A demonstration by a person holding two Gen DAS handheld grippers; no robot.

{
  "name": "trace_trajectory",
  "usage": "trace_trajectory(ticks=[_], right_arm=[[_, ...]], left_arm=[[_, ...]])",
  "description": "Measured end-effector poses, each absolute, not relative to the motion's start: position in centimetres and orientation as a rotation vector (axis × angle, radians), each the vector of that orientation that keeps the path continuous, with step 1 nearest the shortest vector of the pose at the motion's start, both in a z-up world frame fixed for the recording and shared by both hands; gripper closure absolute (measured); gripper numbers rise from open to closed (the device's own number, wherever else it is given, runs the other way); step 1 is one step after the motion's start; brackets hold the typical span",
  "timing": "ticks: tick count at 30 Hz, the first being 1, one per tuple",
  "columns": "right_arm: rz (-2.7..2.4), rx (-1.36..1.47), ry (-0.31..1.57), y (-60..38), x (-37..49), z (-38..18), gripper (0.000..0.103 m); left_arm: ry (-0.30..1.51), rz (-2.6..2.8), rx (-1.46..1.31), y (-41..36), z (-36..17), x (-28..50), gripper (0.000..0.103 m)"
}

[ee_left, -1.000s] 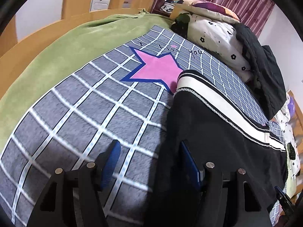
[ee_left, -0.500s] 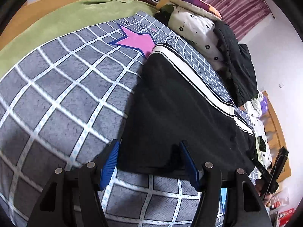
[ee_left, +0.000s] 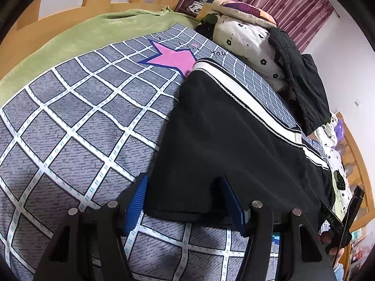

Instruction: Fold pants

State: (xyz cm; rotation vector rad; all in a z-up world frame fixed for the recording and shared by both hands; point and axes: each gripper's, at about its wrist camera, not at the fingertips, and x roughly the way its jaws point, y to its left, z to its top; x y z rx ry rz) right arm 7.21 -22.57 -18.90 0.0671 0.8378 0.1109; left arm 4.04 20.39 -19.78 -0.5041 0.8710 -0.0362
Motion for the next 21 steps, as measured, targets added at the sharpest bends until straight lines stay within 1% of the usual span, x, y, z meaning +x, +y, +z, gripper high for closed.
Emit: trace_trajectory(ticks=[8,11,14,19,21], right_arm=[[0.127,0.095,0.841,-23.0,7.3,-19.0,0.058],[0.131,0.09,0.852,-23.0,7.4,-19.0,0.058],[0.132,0.087,0.87,-23.0,7.2,-18.5,0.059],[0.094,0.089,0.852,-23.9,6.3,-17.0,0.06],[0.079,0.126,0.846,-24.5,6.1,-16.4,0.06]], left_arm=[[0.867,-0.036,-0.552,20.7,-19.8,4.0,0.043],[0.849,-0.02,-0.537,20.6,-19.4,3.5,0.048],[0.84,-0.026,-0.515,20.4,-19.4,3.4,0.048],[0.874,-0.059,-0.619,21.6,-20.4,4.2,0.046],[0.876,-0.054,-0.606,21.4,-20.3,4.4,0.046]])
